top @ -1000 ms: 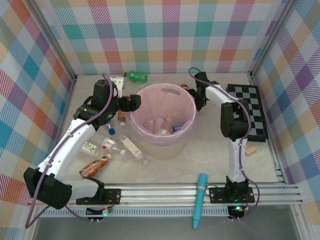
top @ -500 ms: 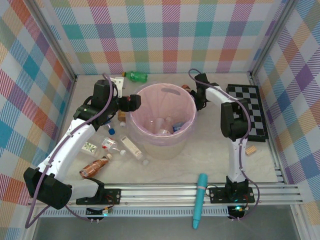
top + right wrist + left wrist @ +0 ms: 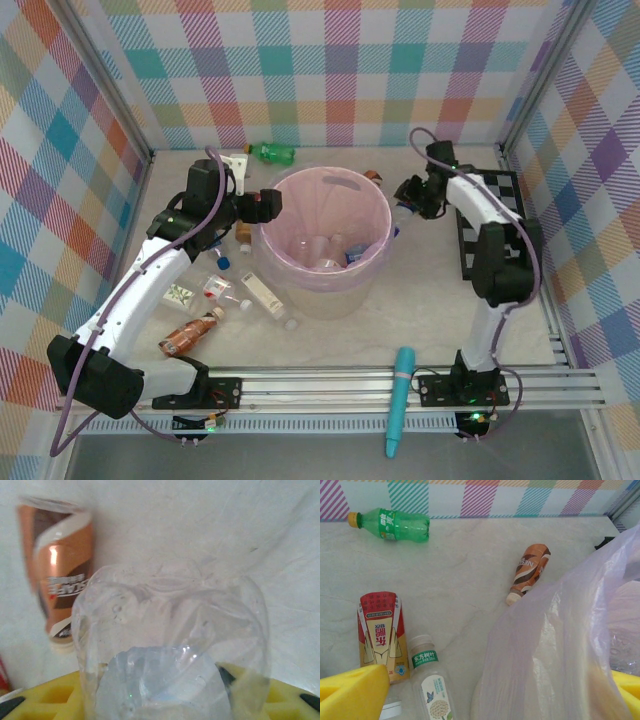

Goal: Put the plastic bottles in the bin

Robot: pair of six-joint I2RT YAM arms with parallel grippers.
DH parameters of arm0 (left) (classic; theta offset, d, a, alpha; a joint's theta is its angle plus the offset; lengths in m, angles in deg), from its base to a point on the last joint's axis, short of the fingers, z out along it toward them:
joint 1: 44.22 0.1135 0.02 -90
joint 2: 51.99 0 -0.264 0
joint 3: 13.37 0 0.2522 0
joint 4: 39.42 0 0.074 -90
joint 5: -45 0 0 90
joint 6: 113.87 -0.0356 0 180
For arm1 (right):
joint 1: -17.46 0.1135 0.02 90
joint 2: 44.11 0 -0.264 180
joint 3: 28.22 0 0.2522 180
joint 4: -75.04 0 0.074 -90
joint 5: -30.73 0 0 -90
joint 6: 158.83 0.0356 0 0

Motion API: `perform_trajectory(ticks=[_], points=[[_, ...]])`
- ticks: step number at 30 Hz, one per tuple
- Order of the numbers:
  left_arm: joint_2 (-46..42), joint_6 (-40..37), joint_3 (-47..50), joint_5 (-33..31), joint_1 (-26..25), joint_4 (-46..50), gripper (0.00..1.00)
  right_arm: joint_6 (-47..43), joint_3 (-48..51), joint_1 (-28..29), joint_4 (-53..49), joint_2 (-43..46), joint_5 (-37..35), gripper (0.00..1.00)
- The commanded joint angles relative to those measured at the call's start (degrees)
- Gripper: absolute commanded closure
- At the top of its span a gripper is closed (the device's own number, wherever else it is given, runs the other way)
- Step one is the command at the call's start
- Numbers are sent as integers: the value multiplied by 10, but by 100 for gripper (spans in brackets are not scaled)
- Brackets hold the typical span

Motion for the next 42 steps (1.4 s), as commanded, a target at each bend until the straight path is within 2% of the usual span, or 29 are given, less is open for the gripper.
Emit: perform_trajectory(ticks=[1,12,20,24,26,32,37,42], points=[[2,-24,13,-15,-1,31,8,-60,6,-20,-46,55,4,49],[4,-24,13,-17,-1,33,8,-101,-36,-50,-121,183,42,51],[11,-26,13,-13,-1,32,8,-107,-105,-42,-144,249,119,51],[14,-28,13,-15,-1,34,8,-122,-135,-24,-145,265,196,52],[15,-28,13,-15,-1,34,8,-135,-159,-1,-161,265,206,52],[17,-29,13,-16,-1,34,8,-187,-249,103,-221,235,177,54],[17,-28,13,-16,-1,35,8,-229,-314,207,-276,182,98,55],[16,-29,13,-19,-1,35,8,-256,-360,284,-306,128,46,55]])
